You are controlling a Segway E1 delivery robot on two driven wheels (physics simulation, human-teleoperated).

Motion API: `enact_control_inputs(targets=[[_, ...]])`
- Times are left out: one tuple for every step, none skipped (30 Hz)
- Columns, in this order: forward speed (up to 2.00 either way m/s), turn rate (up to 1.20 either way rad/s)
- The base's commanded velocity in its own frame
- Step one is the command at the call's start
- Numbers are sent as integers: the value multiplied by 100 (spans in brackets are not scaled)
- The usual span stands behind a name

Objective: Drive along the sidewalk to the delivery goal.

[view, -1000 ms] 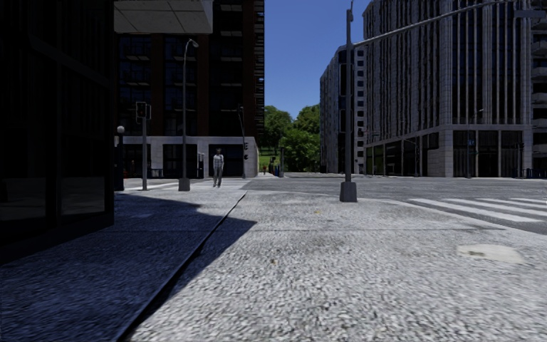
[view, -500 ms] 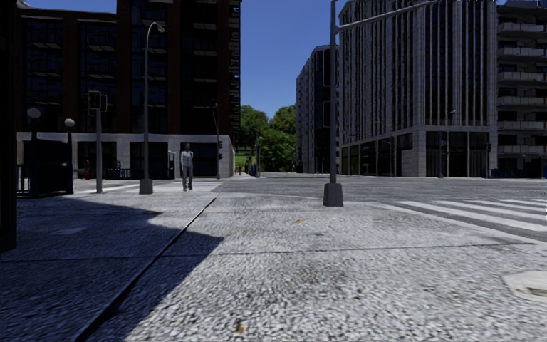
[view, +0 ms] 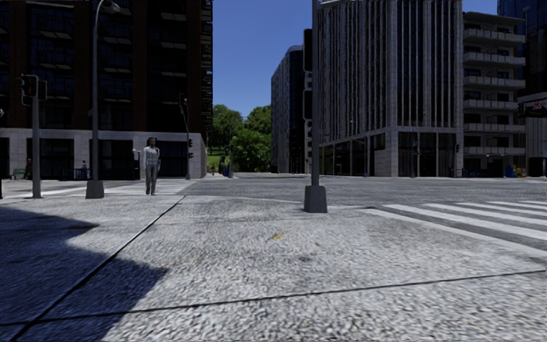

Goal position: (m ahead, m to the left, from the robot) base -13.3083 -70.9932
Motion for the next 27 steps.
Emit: enact_control_inputs(targets=[[179, -35], [171, -35], [168, -35], [167, -35], [165, -35], [161, -35], [148, -35], [145, -35], [135, -35], [132, -36], [131, -37], [131, -39], [131, -39], [131, -39], [131, -39], [131, -39], [131, -39], [131, -40], [131, -40], [131, -40], [131, -40], [131, -40], [130, -40], [130, -40], [130, -40], [130, -40], [130, -40]])
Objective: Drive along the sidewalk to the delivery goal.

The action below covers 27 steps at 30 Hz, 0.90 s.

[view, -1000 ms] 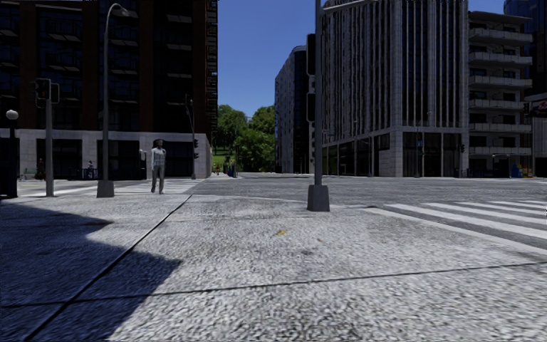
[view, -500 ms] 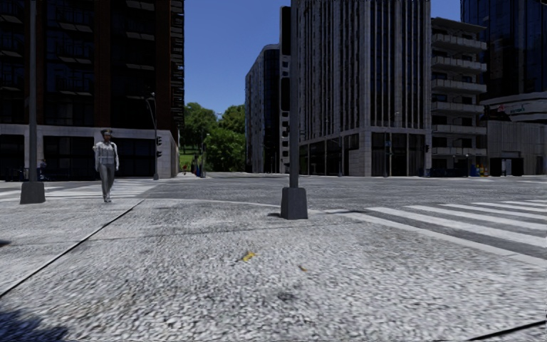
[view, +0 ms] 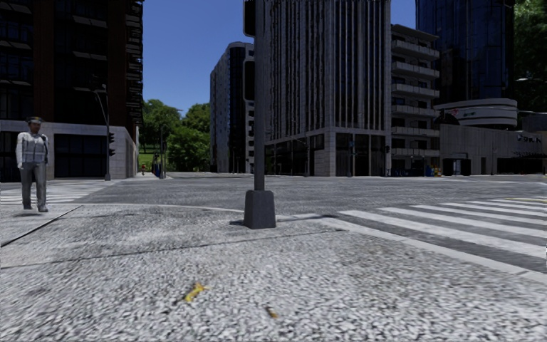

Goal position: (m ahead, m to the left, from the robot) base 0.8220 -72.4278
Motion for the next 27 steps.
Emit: enact_control_inputs(targets=[[130, -41], [130, -42], [130, -43], [130, -43], [130, -43], [130, -43], [131, -44], [131, -44], [131, -44], [131, -44], [131, -44], [132, -44], [135, -44], [138, -44], [142, -44], [147, -44], [147, -44], [148, -44], [149, -44], [150, -44], [152, -44], [152, -44], [153, -44], [155, -44], [156, -44], [156, -44], [157, -44]])
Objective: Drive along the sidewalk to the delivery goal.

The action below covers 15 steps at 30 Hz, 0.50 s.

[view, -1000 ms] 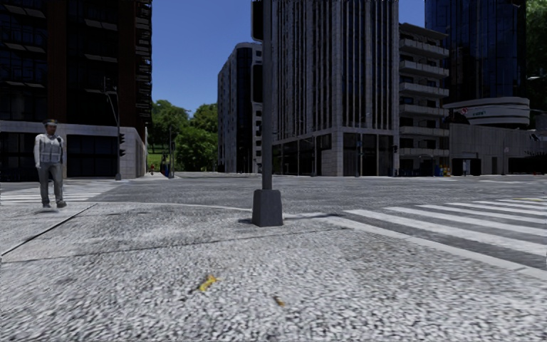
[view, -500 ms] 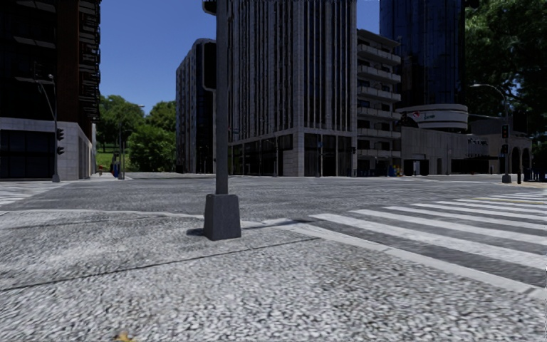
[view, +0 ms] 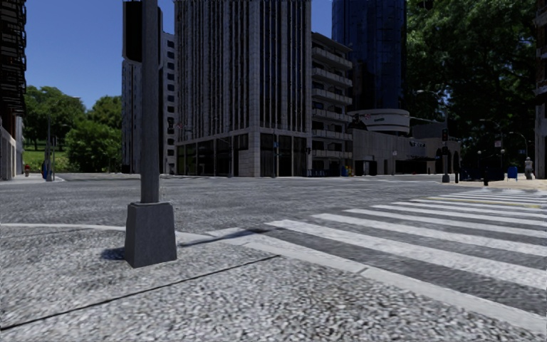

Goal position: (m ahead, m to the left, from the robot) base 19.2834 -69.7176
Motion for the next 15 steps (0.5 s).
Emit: enact_control_inputs(targets=[[160, -44], [160, -44], [161, -44], [162, -44], [162, -44], [162, -44], [162, -44], [162, -44], [162, -44], [163, -44], [164, -44], [164, -44], [165, -44], [165, -44], [166, -44]])
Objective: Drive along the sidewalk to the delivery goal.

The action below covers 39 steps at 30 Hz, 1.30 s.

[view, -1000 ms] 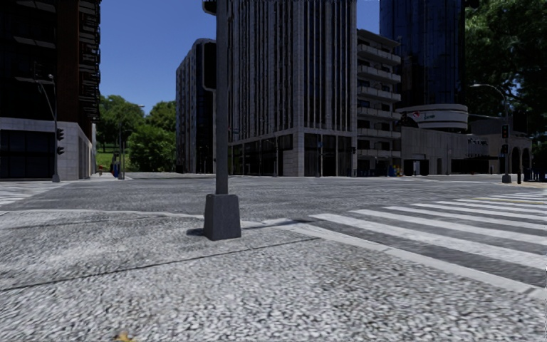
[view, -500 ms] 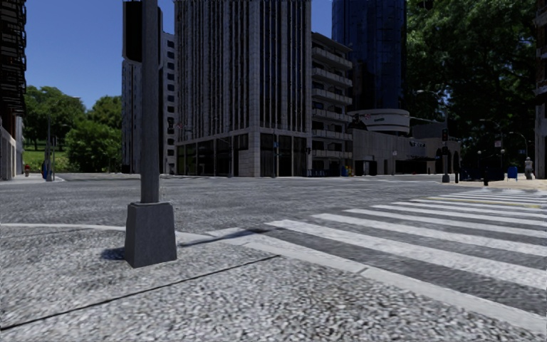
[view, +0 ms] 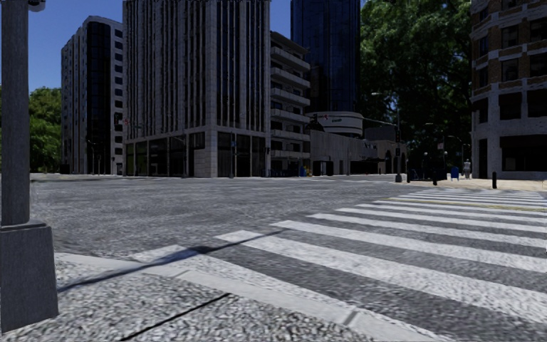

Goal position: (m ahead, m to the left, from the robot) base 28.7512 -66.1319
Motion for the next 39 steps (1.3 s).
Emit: enact_control_inputs(targets=[[166, -44], [166, -44], [166, -44], [166, -44], [167, -44], [168, -44], [169, -44], [169, -44], [170, -44], [170, -44], [170, -44], [170, -44], [171, -44], [171, -44], [171, -44], [171, -44], [171, -44], [171, -44], [171, -44], [171, -44], [171, -44], [171, -44], [171, -44], [171, -44], [171, -44], [171, -44], [171, -44], [171, -44], [171, -44], [171, -44], [173, -44], [176, -44], [177, -44], [178, -44], [180, -44], [187, -42], [192, -33], [193, -29], [193, -28]])
